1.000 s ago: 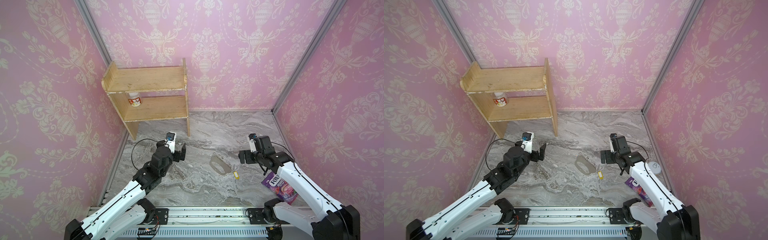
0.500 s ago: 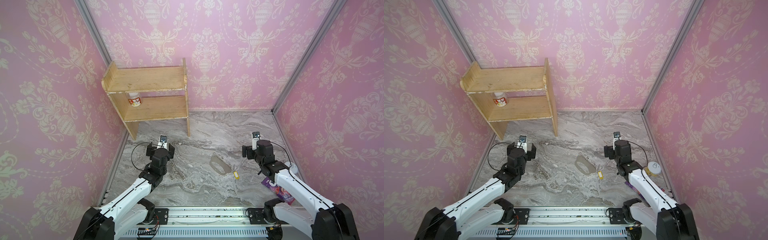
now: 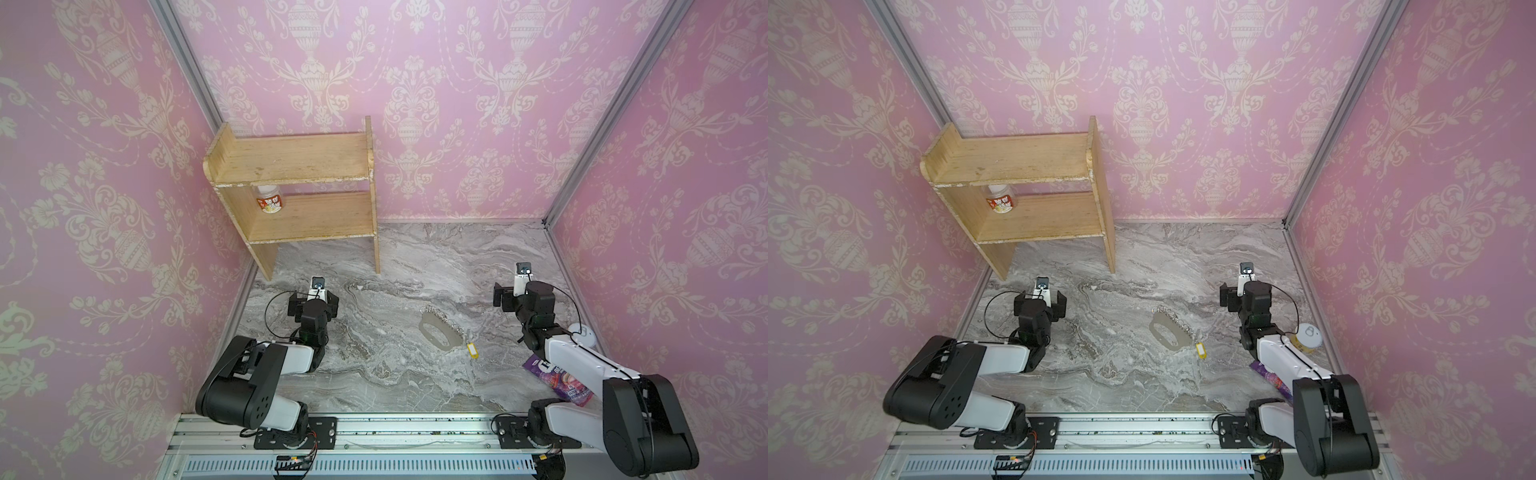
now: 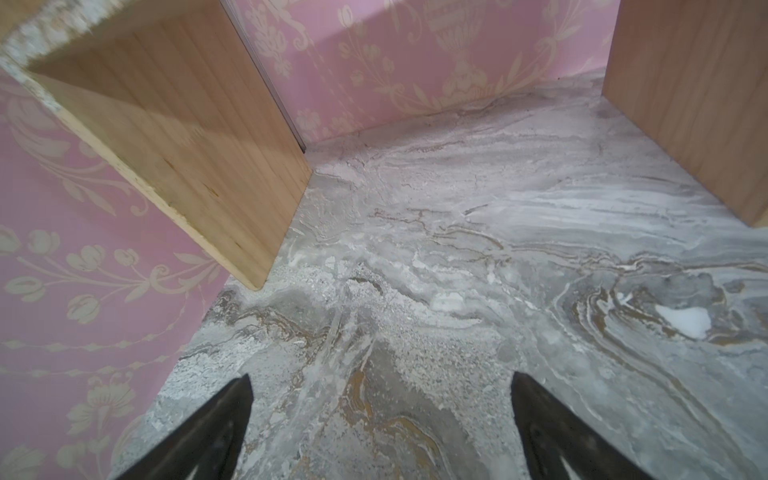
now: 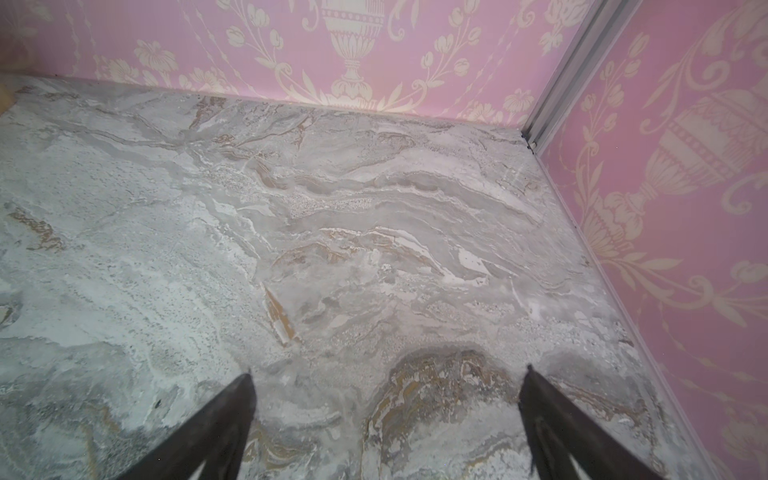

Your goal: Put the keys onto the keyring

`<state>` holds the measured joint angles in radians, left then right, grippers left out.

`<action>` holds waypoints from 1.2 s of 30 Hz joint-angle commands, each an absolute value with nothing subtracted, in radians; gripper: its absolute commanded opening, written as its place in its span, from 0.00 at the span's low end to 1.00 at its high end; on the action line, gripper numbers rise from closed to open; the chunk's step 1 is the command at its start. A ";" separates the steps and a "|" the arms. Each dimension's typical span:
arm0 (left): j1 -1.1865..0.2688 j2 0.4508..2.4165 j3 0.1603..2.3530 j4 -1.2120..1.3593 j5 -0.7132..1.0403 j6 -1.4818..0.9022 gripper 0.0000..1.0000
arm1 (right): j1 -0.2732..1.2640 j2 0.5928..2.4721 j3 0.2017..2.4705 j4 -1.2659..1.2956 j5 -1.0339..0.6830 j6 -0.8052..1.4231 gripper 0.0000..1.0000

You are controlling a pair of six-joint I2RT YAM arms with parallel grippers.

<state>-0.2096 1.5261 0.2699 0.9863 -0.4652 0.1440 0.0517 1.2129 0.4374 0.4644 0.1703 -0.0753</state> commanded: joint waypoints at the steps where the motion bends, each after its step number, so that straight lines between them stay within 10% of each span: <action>1: -0.196 1.612 0.258 1.250 -0.464 0.173 0.99 | 0.042 1.189 0.401 0.543 0.128 -0.098 1.00; 22: -0.160 1.599 0.255 1.226 -0.426 0.127 0.99 | 0.039 1.384 0.370 0.742 -0.109 -0.051 1.00; 36: -0.160 1.597 0.258 1.218 -0.421 0.124 0.99 | 0.040 1.497 0.396 0.798 0.064 0.019 1.00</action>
<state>-0.1665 1.6043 0.2569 1.2148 -0.4400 0.1410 0.0452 1.4899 0.3603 0.8173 0.0013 -0.0208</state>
